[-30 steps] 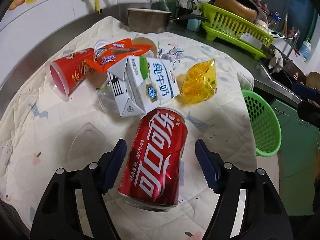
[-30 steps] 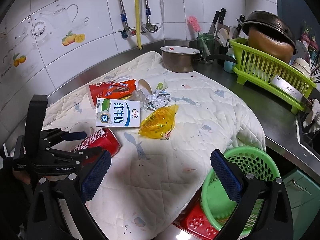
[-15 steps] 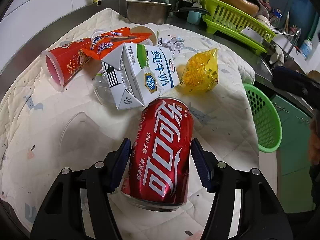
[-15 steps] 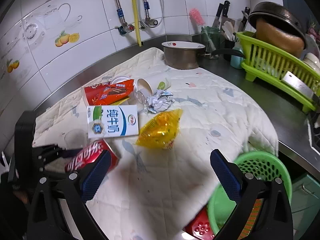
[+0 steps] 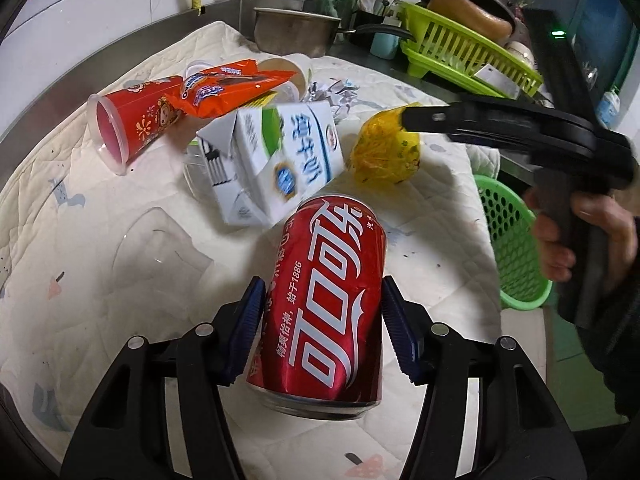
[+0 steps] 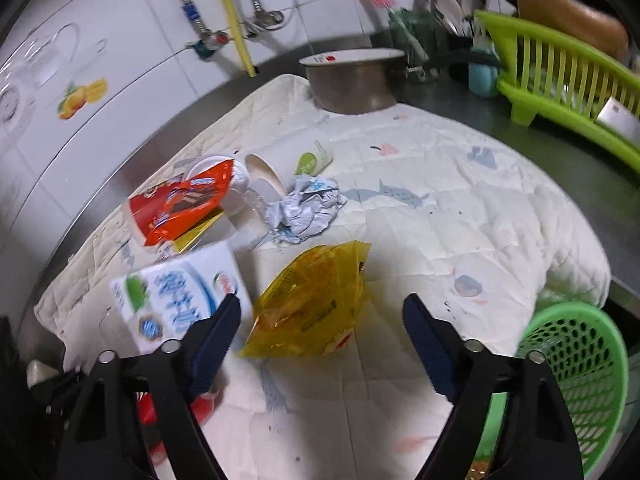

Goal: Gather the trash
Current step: 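Lift the can with the left tool toward the green basket while the right tool drops the yellow bag there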

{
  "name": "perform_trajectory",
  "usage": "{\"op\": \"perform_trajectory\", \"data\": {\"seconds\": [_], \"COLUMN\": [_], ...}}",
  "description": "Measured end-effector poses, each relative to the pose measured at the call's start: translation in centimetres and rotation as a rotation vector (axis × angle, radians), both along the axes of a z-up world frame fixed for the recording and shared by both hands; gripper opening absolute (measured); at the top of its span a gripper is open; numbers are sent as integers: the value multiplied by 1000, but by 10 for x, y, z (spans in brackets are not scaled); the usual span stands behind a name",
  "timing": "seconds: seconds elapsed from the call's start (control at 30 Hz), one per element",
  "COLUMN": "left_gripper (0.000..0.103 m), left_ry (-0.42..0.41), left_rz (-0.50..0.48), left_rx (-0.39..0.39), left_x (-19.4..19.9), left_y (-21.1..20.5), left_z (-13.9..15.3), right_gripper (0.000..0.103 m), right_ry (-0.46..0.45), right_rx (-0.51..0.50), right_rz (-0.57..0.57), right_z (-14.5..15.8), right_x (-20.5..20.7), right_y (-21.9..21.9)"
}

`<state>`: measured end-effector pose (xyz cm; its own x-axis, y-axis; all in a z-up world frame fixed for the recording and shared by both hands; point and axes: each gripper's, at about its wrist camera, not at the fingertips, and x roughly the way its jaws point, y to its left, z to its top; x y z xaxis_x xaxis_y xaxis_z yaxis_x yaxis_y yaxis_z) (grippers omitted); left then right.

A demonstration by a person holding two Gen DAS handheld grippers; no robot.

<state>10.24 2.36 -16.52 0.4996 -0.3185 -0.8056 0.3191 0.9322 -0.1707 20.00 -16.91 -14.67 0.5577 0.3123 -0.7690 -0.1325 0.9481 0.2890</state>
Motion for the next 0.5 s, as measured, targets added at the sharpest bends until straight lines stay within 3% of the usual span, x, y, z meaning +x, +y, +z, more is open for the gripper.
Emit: {"op": "perform_trajectory", "data": {"seconds": [0.17, 0.33, 0.4, 0.43, 0.5], "left_gripper": [57, 57, 57, 57, 57], "left_ry": [2, 0, 3, 3, 3], "left_rz": [0, -3, -3, -3, -6], "left_rx": [-12, -15, -15, -15, -15], "left_x": [-6, -11, -13, -14, -17], "left_y": [-2, -2, -3, -3, -4], "left_z": [1, 3, 3, 3, 4], "right_gripper": [61, 27, 21, 13, 13], "right_ry": [35, 50, 45, 38, 23], "right_rx": [4, 47, 55, 62, 71], "right_rz": [-17, 0, -1, -3, -3], "right_z": [-19, -27, -26, -23, -18], "right_x": [17, 20, 18, 15, 8], "right_y": [-1, -3, -4, -5, -7]}}
